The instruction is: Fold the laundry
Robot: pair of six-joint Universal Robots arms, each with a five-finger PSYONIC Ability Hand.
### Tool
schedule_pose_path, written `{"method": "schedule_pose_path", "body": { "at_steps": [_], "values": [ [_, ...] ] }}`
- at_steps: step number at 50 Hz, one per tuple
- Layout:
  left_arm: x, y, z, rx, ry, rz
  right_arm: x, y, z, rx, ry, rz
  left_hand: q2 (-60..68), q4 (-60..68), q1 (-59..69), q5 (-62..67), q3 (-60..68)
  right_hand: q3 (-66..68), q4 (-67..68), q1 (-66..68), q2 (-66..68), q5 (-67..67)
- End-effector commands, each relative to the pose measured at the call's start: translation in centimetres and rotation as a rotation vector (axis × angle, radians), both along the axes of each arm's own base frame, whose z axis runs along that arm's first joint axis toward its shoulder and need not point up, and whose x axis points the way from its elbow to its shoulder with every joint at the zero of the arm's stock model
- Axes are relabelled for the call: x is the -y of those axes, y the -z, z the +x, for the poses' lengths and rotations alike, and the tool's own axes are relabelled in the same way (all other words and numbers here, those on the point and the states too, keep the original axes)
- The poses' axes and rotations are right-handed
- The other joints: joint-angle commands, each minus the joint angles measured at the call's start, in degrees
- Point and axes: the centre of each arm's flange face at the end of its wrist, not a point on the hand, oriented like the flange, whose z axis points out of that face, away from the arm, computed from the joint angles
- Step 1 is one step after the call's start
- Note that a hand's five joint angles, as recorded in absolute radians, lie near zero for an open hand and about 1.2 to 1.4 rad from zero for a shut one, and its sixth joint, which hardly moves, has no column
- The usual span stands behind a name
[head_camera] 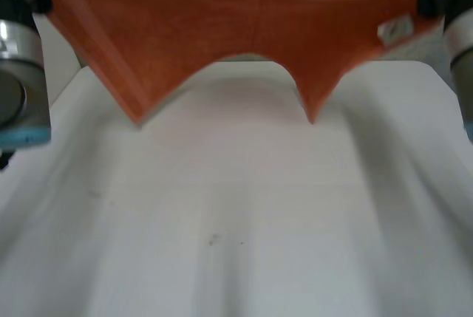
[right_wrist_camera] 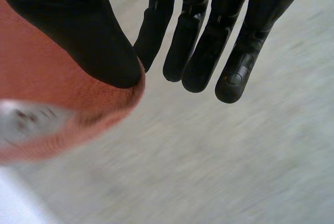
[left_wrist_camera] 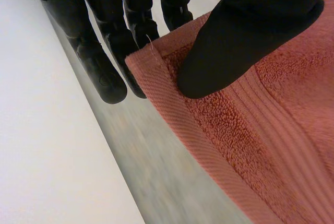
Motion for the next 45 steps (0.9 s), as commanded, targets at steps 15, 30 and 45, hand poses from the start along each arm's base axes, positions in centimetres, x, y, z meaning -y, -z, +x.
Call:
{"method": "schedule_pose_path", "body": {
  "at_steps": [15, 30, 45],
  "values": [
    [-7.0, 15.8, 2.2, 0.118, 0.035, 0.563, -6.5, 20.6, -2.7, -0.080, -0.208, 0.814, 10.23, 10.30, 12.52, 11.24, 10.38, 12.10, 11.63, 23.62, 12.28, 13.38],
    [-6.2, 15.6, 3.3, 0.100, 0.004, 0.574, -5.0, 21.3, -5.3, 0.197, -0.136, 0.878, 10.23, 10.30, 12.52, 11.24, 10.38, -30.89, -31.37, -19.37, -30.71, -29.61],
    [-6.1, 15.6, 3.3, 0.101, 0.002, 0.574, -5.2, 22.6, -5.8, 0.003, -0.126, 0.857, 10.23, 10.30, 12.52, 11.24, 10.38, -32.93, -33.40, -21.41, -32.75, -31.65]
  ]
}}
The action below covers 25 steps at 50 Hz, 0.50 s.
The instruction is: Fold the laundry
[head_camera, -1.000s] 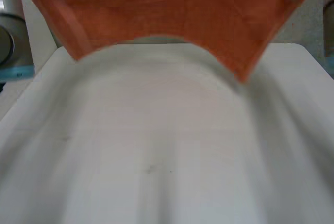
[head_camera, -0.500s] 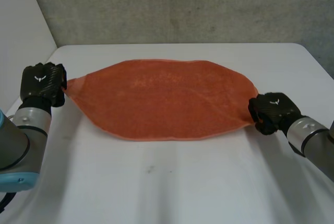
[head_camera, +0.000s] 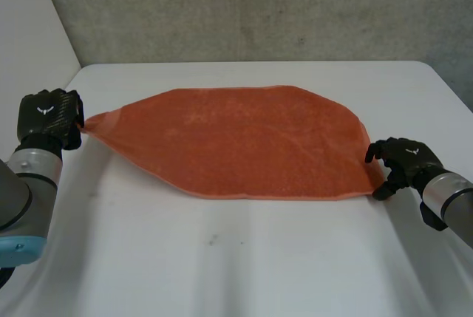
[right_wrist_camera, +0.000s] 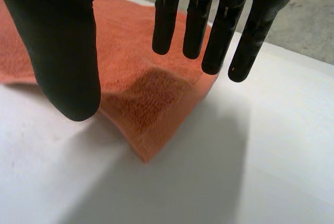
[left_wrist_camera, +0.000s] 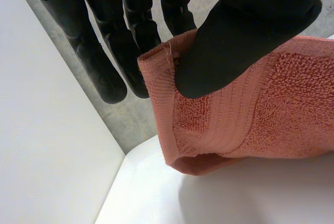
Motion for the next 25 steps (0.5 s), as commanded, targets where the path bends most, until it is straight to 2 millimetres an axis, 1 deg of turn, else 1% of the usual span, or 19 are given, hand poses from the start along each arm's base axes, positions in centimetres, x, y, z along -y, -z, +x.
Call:
{"method": "schedule_pose_path", "body": {
  "at_steps": [1, 6, 9, 13, 15, 18, 20, 21, 23, 24, 25],
  "values": [
    [0.0, 0.0, 0.0, 0.000, 0.001, -0.001, -0.1, 0.6, -0.4, -0.105, -0.038, -0.027, 10.21, 10.29, 12.24, 11.24, 10.32, 3.02, 3.10, 6.26, 2.14, 3.06],
    [0.1, -0.1, 0.0, 0.000, 0.001, -0.001, 0.0, 1.4, -0.2, -0.112, -0.049, -0.011, 10.21, 10.29, 12.24, 11.24, 10.32, 3.86, 3.95, 7.11, 2.99, 3.90],
    [0.1, -0.1, 0.0, 0.000, 0.001, -0.001, 0.4, 1.7, -0.1, -0.113, -0.051, -0.014, 10.21, 10.29, 12.24, 11.24, 10.32, 5.53, 5.62, 8.78, 4.66, 5.57],
    [0.1, -0.1, 0.0, 0.000, 0.001, -0.004, 1.0, 1.8, -0.2, -0.116, -0.045, -0.021, 10.21, 10.29, 12.24, 11.24, 10.32, 8.40, 8.49, 11.65, 7.53, 8.45],
    [0.1, -0.1, 0.0, 0.000, 0.001, -0.004, 1.6, 1.6, -0.2, -0.119, -0.040, -0.035, 10.21, 10.29, 12.24, 11.24, 10.32, 12.08, 12.17, 15.32, 11.20, 12.12],
    [0.1, -0.1, 0.0, -0.002, 0.001, -0.004, 1.9, 1.6, -0.2, -0.117, -0.039, -0.042, 10.21, 10.29, 12.24, 11.24, 10.32, 15.30, 15.39, 18.54, 14.42, 15.34],
    [0.0, -0.1, -0.1, 0.000, 0.002, 0.000, 2.5, 1.2, -0.2, -0.109, -0.032, -0.067, 10.21, 10.29, 12.24, 11.24, 10.32, 25.17, 25.26, 28.42, 24.30, 25.21],
    [0.0, -0.1, -0.1, 0.000, 0.002, 0.000, 2.5, 1.2, -0.2, -0.109, -0.032, -0.067, 10.21, 10.29, 12.24, 11.24, 10.32, 25.22, 25.31, 28.47, 24.35, 25.27],
    [0.0, 0.0, -0.1, 0.001, 0.002, 0.008, 3.0, 0.5, -0.3, -0.110, -0.023, -0.099, 10.21, 10.29, 12.24, 11.24, 10.32, 39.61, 39.70, 42.86, 38.74, 39.66],
    [-0.1, 0.1, -0.1, 0.002, 0.002, 0.019, 3.0, 0.5, -0.3, -0.110, -0.023, -0.099, 10.21, 10.29, 12.24, 11.24, 10.32, 39.69, 39.78, 42.93, 38.81, 39.73],
    [-0.3, 0.3, -0.1, 0.003, 0.004, 0.034, 3.2, 0.2, -0.3, -0.111, -0.016, -0.110, 10.21, 10.29, 12.24, 11.24, 10.32, 45.35, 45.44, 48.60, 44.48, 45.40]
  ]
}}
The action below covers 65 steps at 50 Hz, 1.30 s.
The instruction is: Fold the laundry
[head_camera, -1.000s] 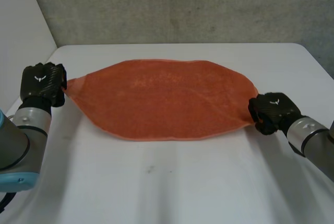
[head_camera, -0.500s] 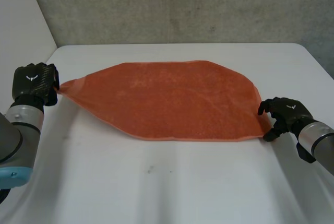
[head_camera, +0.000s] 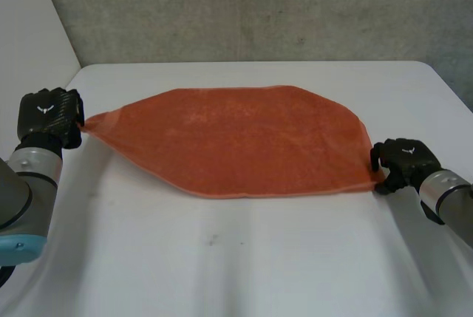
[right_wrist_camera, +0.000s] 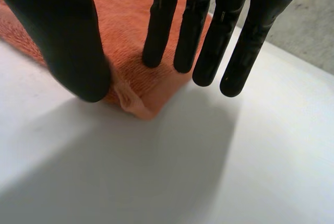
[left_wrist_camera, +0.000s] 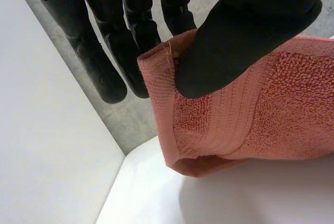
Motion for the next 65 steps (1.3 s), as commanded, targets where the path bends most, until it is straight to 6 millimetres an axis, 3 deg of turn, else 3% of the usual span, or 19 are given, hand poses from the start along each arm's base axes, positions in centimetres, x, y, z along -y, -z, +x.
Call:
{"method": "schedule_pose_path", "body": {
  "at_steps": [1, 6, 15, 23, 27, 33, 39, 45, 49, 53, 55, 56, 58, 60, 61, 62, 63, 64, 65],
  "values": [
    [-0.3, 0.4, 0.0, 0.004, 0.002, 0.036, 1.3, -1.4, -0.1, 0.006, 0.017, -0.065, 10.21, 10.30, 12.24, 11.23, 10.32, 30.63, 30.67, 37.16, 30.31, 32.47],
    [-0.6, 0.5, -0.1, 0.006, 0.004, 0.070, 1.7, -3.8, -0.3, 0.001, 0.036, -0.134, 10.21, 10.30, 12.24, 11.23, 10.32, 32.14, 32.18, 38.67, 31.82, 33.98],
    [-2.2, -0.8, 0.2, 0.011, 0.001, 0.133, 0.9, -4.6, -0.5, -0.005, 0.031, -0.113, 10.21, 10.30, 12.24, 11.23, 10.32, 32.93, 32.97, 39.46, 32.61, 34.76],
    [-5.5, -2.9, 2.0, 0.022, -0.051, 0.292, -3.6, -10.2, -0.3, -0.111, -0.062, -0.059, 10.21, 10.30, 12.24, 11.23, 10.32, 32.93, 32.97, 39.46, 32.61, 34.76],
    [-7.7, -4.2, 3.7, 0.021, -0.112, 0.410, -5.8, -13.1, -2.5, -0.283, -0.076, 0.012, 10.21, 10.30, 12.24, 11.23, 10.32, 32.93, 32.97, 39.46, 32.61, 34.76],
    [-9.1, -4.7, 5.2, 0.017, -0.169, 0.495, -9.0, -13.9, -4.4, -0.447, -0.178, 0.212, 10.21, 10.30, 12.24, 11.23, 10.32, 32.93, 32.97, 39.46, 32.61, 34.76],
    [-9.5, -3.8, 5.4, 0.058, -0.145, 0.549, -8.4, -13.7, -4.6, -0.450, -0.158, 0.177, 10.21, 10.30, 12.24, 11.23, 10.32, 32.93, 32.97, 39.46, 32.61, 34.76],
    [-7.7, -1.7, 5.0, 0.068, -0.096, 0.592, -5.4, -11.2, -4.7, -0.396, -0.086, 0.096, 10.21, 10.30, 12.24, 11.23, 10.32, 32.93, 32.97, 39.46, 32.61, 34.76],
    [-5.2, -0.2, 4.2, 0.078, -0.060, 0.592, -3.7, -8.9, -2.4, -0.376, -0.123, 0.051, 10.21, 10.30, 12.24, 11.23, 10.32, 32.93, 32.97, 39.46, 32.61, 34.76],
    [-3.2, 0.6, 3.1, 0.094, -0.023, 0.582, -2.4, -8.4, -1.2, -0.395, -0.109, 0.011, 10.21, 10.30, 12.24, 11.23, 10.32, 32.93, 32.97, 39.46, 32.61, 34.76],
    [-1.9, 0.6, 2.6, 0.100, -0.009, 0.559, -0.5, -9.1, 0.4, -0.406, -0.081, -0.083, 10.21, 10.30, 12.24, 11.23, 10.32, 32.93, 32.97, 39.46, 32.61, 34.76],
    [-0.5, 0.2, 2.0, 0.105, 0.001, 0.521, -0.5, -9.1, 0.4, -0.406, -0.081, -0.083, 10.21, 10.30, 12.24, 11.23, 10.32, 32.93, 32.97, 39.46, 32.61, 34.76],
    [1.0, -0.6, 1.5, 0.105, 0.010, 0.469, 0.8, -10.3, 1.2, -0.402, -0.057, -0.155, 10.21, 10.30, 12.24, 11.23, 10.32, 32.93, 32.97, 39.46, 32.61, 34.76],
    [4.0, -3.8, 0.3, 0.098, 0.031, 0.317, 3.2, -14.1, 2.3, -0.359, 0.001, -0.325, 10.21, 10.30, 12.24, 11.23, 10.32, 32.93, 32.97, 39.46, 32.61, 34.76],
    [4.0, -3.9, 0.3, 0.098, 0.031, 0.316, 3.2, -14.1, 2.3, -0.359, 0.001, -0.326, 10.21, 10.30, 12.24, 11.23, 10.32, 32.93, 32.97, 39.46, 32.61, 34.76],
    [5.4, -6.2, -0.4, 0.088, 0.042, 0.209, 4.3, -17.0, 2.7, -0.316, 0.037, -0.430, 10.21, 10.30, 12.24, 11.23, 10.32, 32.93, 32.97, 39.46, 32.61, 34.76],
    [5.4, -6.2, -0.4, 0.088, 0.042, 0.208, 5.1, -20.3, 3.0, -0.262, 0.068, -0.549, 10.21, 10.30, 12.24, 11.23, 10.32, 32.93, 32.97, 39.46, 32.61, 34.76],
    [6.6, -9.1, -0.9, 0.075, 0.046, 0.072, 5.1, -20.3, 3.0, -0.261, 0.068, -0.550, 10.21, 10.30, 12.24, 11.23, 10.32, 32.93, 32.97, 39.46, 32.61, 34.76],
    [7.5, -12.1, -1.5, 0.056, 0.053, -0.080, 5.6, -23.6, 3.3, -0.202, 0.094, -0.668, 10.21, 10.30, 12.24, 11.23, 10.32, 32.93, 32.97, 39.46, 32.61, 34.76]
  ]
}}
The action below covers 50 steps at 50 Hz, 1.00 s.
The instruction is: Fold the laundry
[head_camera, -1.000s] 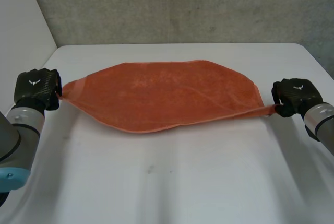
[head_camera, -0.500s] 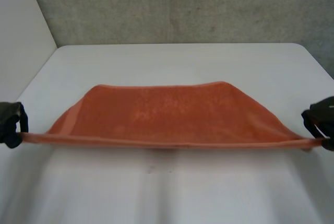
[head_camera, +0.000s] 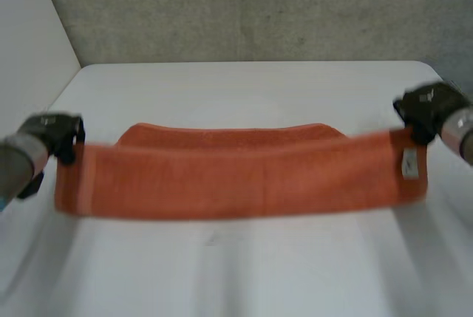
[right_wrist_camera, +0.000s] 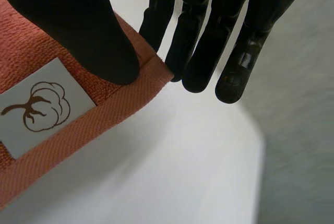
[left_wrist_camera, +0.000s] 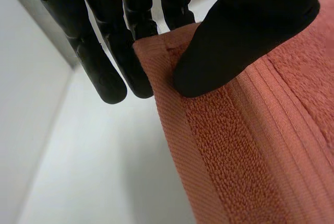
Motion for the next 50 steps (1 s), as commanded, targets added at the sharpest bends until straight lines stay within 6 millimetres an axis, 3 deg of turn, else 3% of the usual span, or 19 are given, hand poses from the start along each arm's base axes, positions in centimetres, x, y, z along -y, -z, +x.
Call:
{"method": "schedule_pose_path", "body": {
  "at_steps": [1, 3, 4, 5, 6, 8, 10, 17, 19, 20, 22, 24, 25, 27, 28, 30, 35, 42, 50],
  "values": [
    [5.3, -10.4, -2.5, -0.059, 0.048, -0.490, 3.6, -11.8, 1.7, 0.183, 0.019, -0.453, 10.20, 10.28, 11.73, 10.75, 10.31, 12.10, 11.70, 23.84, 12.51, 13.35],
    [5.7, -16.5, -2.9, -0.108, 0.055, -0.801, 3.6, -17.2, 1.8, 0.303, -0.001, -0.655, 10.20, 10.28, 11.73, 10.75, 10.31, 12.10, 11.70, 23.84, 12.51, 13.35],
    [5.7, -16.5, -2.9, -0.108, 0.055, -0.802, 3.6, -17.3, 1.8, 0.303, -0.001, -0.656, 10.20, 10.28, 11.73, 10.75, 10.31, 12.10, 11.70, 23.84, 12.51, 13.35],
    [5.2, -19.1, -3.0, -0.136, 0.053, -0.935, 3.1, -19.2, 1.6, 0.349, -0.007, -0.735, 10.20, 10.28, 11.73, 10.75, 10.31, 12.10, 11.70, 23.84, 12.51, 13.35],
    [5.2, -19.2, -3.0, -0.137, 0.053, -0.936, 2.6, -20.6, 1.2, 0.387, -0.007, -0.795, 10.20, 10.28, 11.73, 10.75, 10.31, 12.10, 11.70, 23.84, 12.51, 13.35],
    [4.3, -22.1, -2.6, -0.177, 0.014, -1.093, 2.3, -21.2, 1.2, 0.407, -0.016, -0.827, 10.20, 10.28, 11.73, 10.75, 10.31, 12.10, 11.70, 23.84, 12.51, 13.35],
    [4.1, -22.0, -2.3, -0.184, -0.012, -1.089, 2.0, -21.1, 1.0, 0.405, -0.015, -0.828, 10.20, 10.28, 11.73, 10.75, 10.31, 12.10, 11.70, 23.84, 12.51, 13.35],
    [4.5, -17.4, -2.0, -0.170, -0.032, -0.915, 2.2, -15.8, 1.3, 0.370, -0.017, -0.638, 10.20, 10.28, 11.73, 10.75, 10.31, 12.10, 11.70, 23.84, 12.51, 13.35],
    [4.6, -13.8, -1.8, -0.155, -0.040, -0.803, 2.0, -12.3, 1.6, 0.340, -0.028, -0.516, 10.20, 10.28, 11.73, 10.75, 10.31, 12.10, 11.70, 23.84, 12.51, 13.35],
    [4.6, -13.8, -1.8, -0.155, -0.040, -0.802, 2.0, -12.3, 1.6, 0.340, -0.028, -0.516, 10.20, 10.28, 11.73, 10.75, 10.31, 12.10, 11.70, 23.84, 12.51, 13.35],
    [4.4, -11.5, -1.9, -0.146, -0.039, -0.738, 1.8, -8.1, 1.8, 0.303, -0.044, -0.393, 10.20, 10.28, 11.73, 10.75, 10.31, 12.10, 11.70, 23.84, 12.51, 13.35],
    [3.9, -6.5, -2.2, -0.127, -0.032, -0.596, 1.8, -5.9, 1.9, 0.285, -0.046, -0.332, 10.20, 10.28, 11.73, 10.75, 10.31, 12.10, 11.70, 23.84, 12.51, 13.35],
    [3.9, -6.4, -2.2, -0.126, -0.032, -0.595, 1.8, -5.9, 1.9, 0.285, -0.046, -0.332, 10.20, 10.28, 11.73, 10.75, 10.31, 12.10, 11.70, 23.84, 12.51, 13.35],
    [3.2, -2.0, -2.2, -0.108, -0.032, -0.471, 1.2, -1.8, 2.1, 0.261, -0.056, -0.211, 10.20, 10.28, 11.73, 10.75, 10.31, 12.10, 11.70, 23.84, 12.51, 13.35],
    [3.2, -2.0, -2.2, -0.108, -0.032, -0.471, 1.2, -1.7, 2.1, 0.261, -0.056, -0.210, 10.20, 10.28, 11.73, 10.75, 10.31, 12.10, 11.70, 23.84, 12.51, 13.35],
    [2.3, 1.9, -2.3, -0.091, -0.027, -0.357, 0.5, 1.6, 2.0, 0.241, -0.053, -0.110, 10.20, 10.28, 11.73, 10.75, 10.31, 12.10, 11.70, 23.84, 12.51, 13.35],
    [0.7, 4.9, -2.1, -0.076, -0.029, -0.254, -1.0, 5.1, 1.8, 0.184, -0.052, -0.008, 10.20, 10.28, 11.73, 10.75, 10.31, 12.10, 11.70, 23.84, 12.51, 13.35],
    [-1.9, 4.4, -1.2, -0.060, -0.052, -0.205, -2.9, 5.8, 1.3, 0.129, -0.048, 0.046, 10.20, 10.28, 11.73, 10.75, 10.31, 12.10, 11.70, 23.84, 12.51, 13.35],
    [-6.3, -1.1, 2.0, -0.050, -0.141, -0.159, -6.0, 0.8, -2.6, 0.046, 0.038, 0.152, 10.20, 10.28, 11.73, 10.75, 10.31, 12.10, 11.70, 23.84, 12.51, 13.35]
  ]
}}
